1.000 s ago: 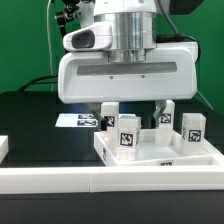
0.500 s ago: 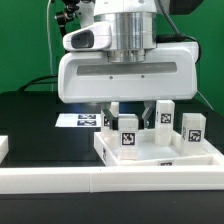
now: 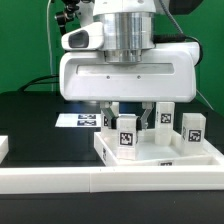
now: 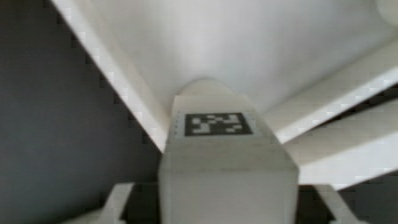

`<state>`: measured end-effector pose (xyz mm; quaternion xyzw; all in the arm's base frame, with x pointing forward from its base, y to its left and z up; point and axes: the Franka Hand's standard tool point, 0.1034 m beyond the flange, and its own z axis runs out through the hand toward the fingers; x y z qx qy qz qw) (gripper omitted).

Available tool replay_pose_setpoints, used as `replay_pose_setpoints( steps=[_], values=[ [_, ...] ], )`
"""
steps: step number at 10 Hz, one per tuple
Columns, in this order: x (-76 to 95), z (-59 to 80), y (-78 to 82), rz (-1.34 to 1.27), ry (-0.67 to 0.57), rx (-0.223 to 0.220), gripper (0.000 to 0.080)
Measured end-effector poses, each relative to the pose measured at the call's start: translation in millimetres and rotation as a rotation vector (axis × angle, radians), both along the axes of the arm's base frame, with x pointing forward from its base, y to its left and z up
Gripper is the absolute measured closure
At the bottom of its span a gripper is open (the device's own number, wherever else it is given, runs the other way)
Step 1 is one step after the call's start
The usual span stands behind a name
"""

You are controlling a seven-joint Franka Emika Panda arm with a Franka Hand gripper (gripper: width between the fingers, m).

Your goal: Assemble square table

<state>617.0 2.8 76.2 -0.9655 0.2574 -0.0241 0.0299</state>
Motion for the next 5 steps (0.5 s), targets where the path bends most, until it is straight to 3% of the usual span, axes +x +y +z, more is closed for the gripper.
replay_pose_setpoints(
  steps=[5],
  values=[
    [0.4,-1.0,-4.2,-0.5,-0.017,0.072,0.0509]
  ],
)
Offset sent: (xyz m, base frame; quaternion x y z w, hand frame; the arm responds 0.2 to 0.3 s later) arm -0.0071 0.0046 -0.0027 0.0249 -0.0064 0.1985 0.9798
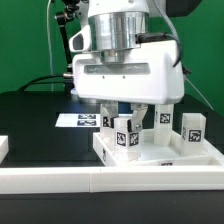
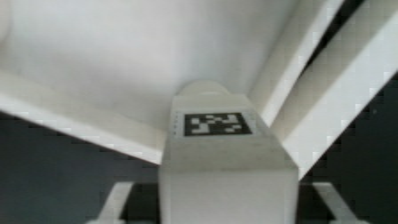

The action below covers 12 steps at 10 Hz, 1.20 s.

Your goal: Assemble square table

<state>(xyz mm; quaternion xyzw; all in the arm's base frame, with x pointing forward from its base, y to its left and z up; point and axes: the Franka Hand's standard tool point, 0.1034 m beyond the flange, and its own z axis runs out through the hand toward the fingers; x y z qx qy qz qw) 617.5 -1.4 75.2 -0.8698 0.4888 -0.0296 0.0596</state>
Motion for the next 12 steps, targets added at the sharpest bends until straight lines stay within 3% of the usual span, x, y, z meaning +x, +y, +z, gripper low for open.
replay_pose_setpoints(
  steps=[8,12],
  values=[
    [0.7,0.7,7.4,-0.669,0.048,0.106,0.0509],
    [1.1,0.2,7.6,-0.755,0.055,0.123,0.0509]
  ],
)
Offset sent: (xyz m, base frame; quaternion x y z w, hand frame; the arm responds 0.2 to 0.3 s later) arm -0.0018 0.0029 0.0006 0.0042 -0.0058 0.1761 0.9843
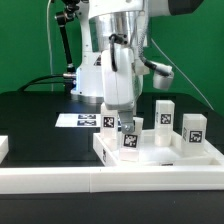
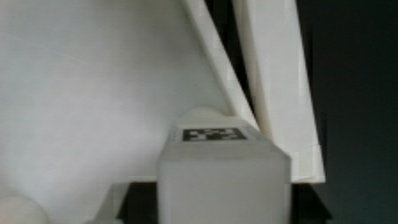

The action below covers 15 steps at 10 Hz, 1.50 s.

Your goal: Assemble square table

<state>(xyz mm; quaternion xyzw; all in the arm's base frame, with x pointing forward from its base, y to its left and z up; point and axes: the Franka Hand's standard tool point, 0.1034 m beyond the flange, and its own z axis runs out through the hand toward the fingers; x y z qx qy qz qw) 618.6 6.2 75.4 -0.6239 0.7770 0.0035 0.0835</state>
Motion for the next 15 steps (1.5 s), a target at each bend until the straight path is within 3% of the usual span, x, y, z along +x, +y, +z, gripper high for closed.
replay_pose_setpoints(
  steps=[1,2,3,4,9,12,15],
  values=[
    [-0.3,-0.7,0.1,0.027,-0.002,-0.004,0.0407],
    [-0.6,-1.3,-0.6,0.077,-0.006,-0.01,0.0231],
    [-0.6,-1.7,-1.6,0.127,-0.012,-0.017,0.0231],
    [-0.2,-2.2,-1.6,0.179,-0.02,-0.026,0.0164],
    [-0.5,-3.2,-1.7,0.571,-0.061,-0.078,0.015],
    [-1.9,-1.7,8.3,0.914,-0.033,-0.142,0.015],
    [1.4,0.9,8.8,1.172,-0.057,-0.175,0.015]
  ],
)
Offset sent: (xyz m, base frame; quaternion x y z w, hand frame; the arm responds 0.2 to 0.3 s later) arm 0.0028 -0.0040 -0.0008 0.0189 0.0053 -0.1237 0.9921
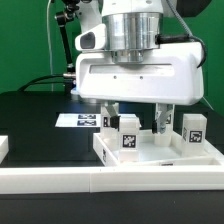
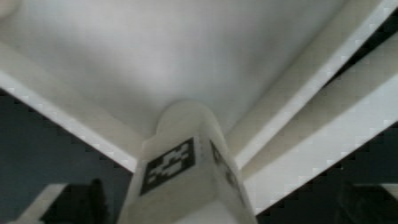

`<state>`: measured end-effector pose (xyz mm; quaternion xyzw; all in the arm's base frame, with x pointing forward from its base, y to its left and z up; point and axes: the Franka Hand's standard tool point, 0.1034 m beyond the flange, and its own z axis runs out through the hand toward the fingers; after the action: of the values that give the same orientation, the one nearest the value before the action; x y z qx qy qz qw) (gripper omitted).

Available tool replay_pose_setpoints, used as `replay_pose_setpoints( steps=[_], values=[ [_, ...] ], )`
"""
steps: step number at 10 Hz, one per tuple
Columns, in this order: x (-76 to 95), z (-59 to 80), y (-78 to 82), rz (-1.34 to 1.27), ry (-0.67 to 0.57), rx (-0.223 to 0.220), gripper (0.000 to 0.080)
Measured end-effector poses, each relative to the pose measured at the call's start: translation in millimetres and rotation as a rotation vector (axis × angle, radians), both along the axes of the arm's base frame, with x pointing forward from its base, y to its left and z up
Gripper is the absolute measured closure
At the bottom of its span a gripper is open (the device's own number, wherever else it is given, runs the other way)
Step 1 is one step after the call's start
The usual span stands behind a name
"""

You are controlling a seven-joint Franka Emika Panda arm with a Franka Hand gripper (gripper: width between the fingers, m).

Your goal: Assemble square table

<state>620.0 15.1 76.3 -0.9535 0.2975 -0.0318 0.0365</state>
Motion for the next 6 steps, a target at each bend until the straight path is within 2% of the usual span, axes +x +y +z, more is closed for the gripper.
replay_pose_setpoints(
  steps=[6],
  values=[
    [-0.1,-0.3,-4.1,0.484,-0.021,-0.051,0.015]
  ],
)
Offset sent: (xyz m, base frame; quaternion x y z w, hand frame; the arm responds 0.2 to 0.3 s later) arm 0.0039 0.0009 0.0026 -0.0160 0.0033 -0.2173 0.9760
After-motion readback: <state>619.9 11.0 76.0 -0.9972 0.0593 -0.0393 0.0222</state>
